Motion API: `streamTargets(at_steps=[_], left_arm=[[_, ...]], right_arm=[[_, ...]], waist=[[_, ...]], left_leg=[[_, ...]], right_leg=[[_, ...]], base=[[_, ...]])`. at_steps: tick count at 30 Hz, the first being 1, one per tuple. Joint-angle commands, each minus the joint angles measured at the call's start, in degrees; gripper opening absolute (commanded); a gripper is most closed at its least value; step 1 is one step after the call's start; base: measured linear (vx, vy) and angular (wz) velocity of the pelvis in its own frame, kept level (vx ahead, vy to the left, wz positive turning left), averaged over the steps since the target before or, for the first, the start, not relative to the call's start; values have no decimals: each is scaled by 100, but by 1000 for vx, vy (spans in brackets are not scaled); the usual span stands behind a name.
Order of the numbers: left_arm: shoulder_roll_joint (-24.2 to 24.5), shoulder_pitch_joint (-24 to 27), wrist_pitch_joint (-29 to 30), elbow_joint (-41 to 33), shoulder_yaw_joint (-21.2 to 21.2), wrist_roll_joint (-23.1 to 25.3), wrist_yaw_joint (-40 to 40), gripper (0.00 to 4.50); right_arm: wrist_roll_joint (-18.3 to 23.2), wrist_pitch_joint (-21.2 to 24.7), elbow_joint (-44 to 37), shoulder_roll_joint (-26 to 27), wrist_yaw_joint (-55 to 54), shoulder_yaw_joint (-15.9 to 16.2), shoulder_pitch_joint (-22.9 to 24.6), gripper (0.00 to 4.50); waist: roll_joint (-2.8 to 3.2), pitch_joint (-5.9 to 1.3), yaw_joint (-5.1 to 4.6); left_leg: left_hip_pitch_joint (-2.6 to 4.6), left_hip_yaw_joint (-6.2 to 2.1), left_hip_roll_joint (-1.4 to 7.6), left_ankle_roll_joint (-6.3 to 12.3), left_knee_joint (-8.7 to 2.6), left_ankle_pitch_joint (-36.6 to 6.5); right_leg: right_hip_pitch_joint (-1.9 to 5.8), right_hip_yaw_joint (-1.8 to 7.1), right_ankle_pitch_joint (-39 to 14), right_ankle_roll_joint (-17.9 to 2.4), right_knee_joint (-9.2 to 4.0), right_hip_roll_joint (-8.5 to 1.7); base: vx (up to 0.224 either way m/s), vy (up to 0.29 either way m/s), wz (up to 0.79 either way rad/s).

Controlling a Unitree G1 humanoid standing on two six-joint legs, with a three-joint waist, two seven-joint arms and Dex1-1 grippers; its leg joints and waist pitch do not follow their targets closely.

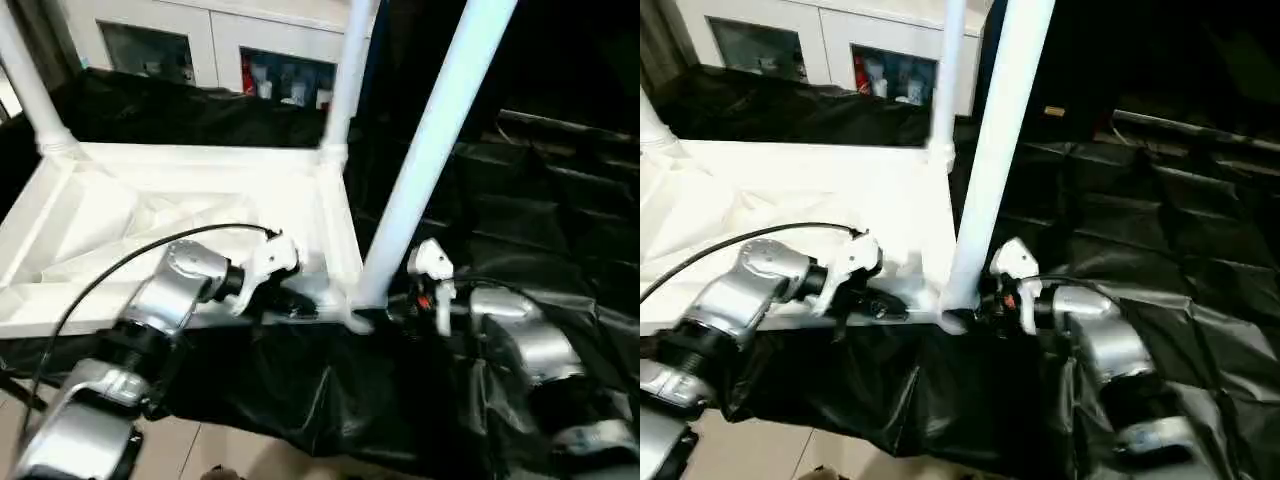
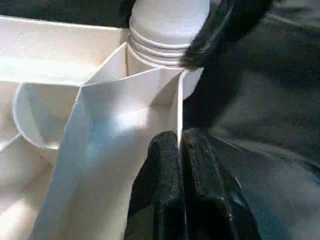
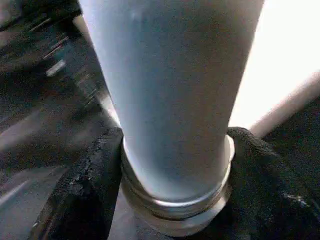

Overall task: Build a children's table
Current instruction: Rotate leg to tighten

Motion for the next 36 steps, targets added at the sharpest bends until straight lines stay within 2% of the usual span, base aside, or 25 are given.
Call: streamTargets(at_steps=[1,2,4,5,6,8,10,11,12,13,16,18,21,22,23,24,25,27,28,29,33,36], left_arm=[[-354,-118,56,399,-72,207,772,0],[-536,-208,110,555,-28,242,1118,0],[-654,-263,157,643,0,254,1323,0],[-837,-342,219,762,37,263,1605,0],[-1069,-437,241,918,74,266,1931,0],[-1244,-495,230,1018,76,273,2127,0],[-1516,-550,137,1150,27,323,2266,0],[-1571,-564,104,1191,17,336,2281,0],[-1600,-566,82,1203,8,339,2268,0],[-1586,-552,57,1186,-5,328,2182,0],[-1506,-530,-30,1181,-38,333,2011,0],[-1380,-505,-109,1184,-60,333,1852,0],[-1215,-457,-186,1153,-65,321,1618,0],[-1051,-421,-266,1130,-40,313,1423,0],[-1032,-416,-271,1125,-38,309,1397,0],[-918,-388,-290,1090,-22,283,1246,0],[-918,-388,-290,1090,-22,283,1246,0],[-654,-260,-418,886,-18,144,666,0],[-549,-190,-477,752,-35,57,353,0],[-549,-190,-477,752,-35,57,353,0],[-69,81,-278,167,-237,-172,-804,0],[76,149,-256,44,-260,-215,-1041,0]], right_arm=[[-116,79,549,219,-1323,-335,-145,275],[-157,88,724,369,-1821,-422,-205,275],[-181,96,820,460,-2116,-467,-240,275],[-249,85,932,606,-2504,-488,-291,275],[-311,83,1062,808,-2933,-516,-368,275],[-344,89,1142,972,-3171,-522,-429,275],[-483,-87,1162,1249,-3249,-406,-492,275],[-507,-150,1182,1302,-3258,-374,-511,310],[-502,-212,1183,1336,-3191,-344,-519,310],[-485,-258,1171,1329,-3082,-319,-522,345],[-476,-345,1147,1265,-2875,-260,-535,355],[-461,-405,1094,1115,-2618,-231,-545,383],[-408,-407,967,869,-2129,-212,-520,383],[-363,-436,766,527,-1450,-138,-447,383],[-356,-439,740,488,-1372,-128,-436,383],[-306,-450,564,245,-888,-59,-366,383],[-306,-450,564,245,-888,-59,-366,383],[-239,-432,212,-242,41,116,-217,383],[-229,-414,119,-391,313,181,-181,383],[-229,-414,119,-391,313,181,-181,383],[-112,-304,-231,-736,1159,378,-62,383],[-89,-212,-342,-819,1398,448,-16,383]], waist=[[55,-281,12],[64,-276,8],[53,-289,15],[47,-288,15],[120,-285,20],[71,-293,12],[86,-290,23],[79,-296,24],[75,-295,28],[81,-294,30],[82,-295,21],[86,-292,25],[77,-297,29],[45,-300,48],[42,-301,58],[49,-313,80],[49,-321,65],[32,-322,70],[33,-324,84],[35,-321,76],[46,-316,60],[79,-305,71]], left_leg=[[37,26,29,-98,-390,-1750],[41,23,22,-136,-389,-1799],[43,15,17,-151,-391,-1788],[36,24,18,-134,-387,-1769],[37,18,11,-152,-391,-1783],[29,17,0,-155,-393,-1807],[26,16,5,-100,-397,-1851],[19,17,-1,-92,-394,-1837],[18,13,-2,-71,-397,-1851],[14,9,-1,-58,-402,-1859],[-8,5,3,-7,-409,-1872],[5,5,7,14,-411,-1901],[-9,13,7,78,-403,-1839],[-24,16,-2,144,-396,-1719],[-30,18,2,176,-392,-1666],[-20,27,12,236,-376,-1526],[-38,31,18,280,-364,-1380],[-66,23,10,308,-367,-1261],[-54,37,32,394,-344,-1142],[-67,32,31,408,-347,-1121],[-26,43,56,421,-354,-1194],[8,49,70,356,-366,-1308]], right_leg=[[240,200,-1819,-1064,-452,-242],[222,203,-1971,-990,-475,-242],[221,202,-1972,-904,-484,-230],[224,208,-1925,-917,-482,-230],[207,211,-1894,-925,-479,-226],[223,200,-1884,-882,-490,-211],[212,203,-1866,-858,-505,-217],[216,202,-1852,-846,-506,-215],[221,199,-1842,-838,-504,-212],[229,198,-1830,-835,-500,-212],[241,199,-1786,-849,-497,-217],[233,197,-1786,-858,-507,-216],[253,200,-1646,-904,-494,-215],[280,195,-1592,-921,-488,-218],[293,197,-1566,-924,-489,-223],[299,203,-1364,-970,-468,-232],[299,206,-1075,-1083,-421,-225],[331,189,-990,-1110,-405,-223],[327,198,-771,-1222,-388,-227],[337,195,-717,-1247,-374,-221],[310,199,-735,-1392,-366,-229],[284,201,-685,-1463,-351,-210]], base=[[0,0,0],[0,0,0],[0,0,0],[0,0,0],[0,0,0],[0,0,0],[0,0,0],[0,0,0],[0,0,0],[0,0,0],[0,0,0],[0,0,0],[0,0,0],[0,0,0],[0,0,0],[0,0,0],[0,0,0],[0,0,0],[0,0,0],[0,0,0],[0,0,0],[0,0,0]])
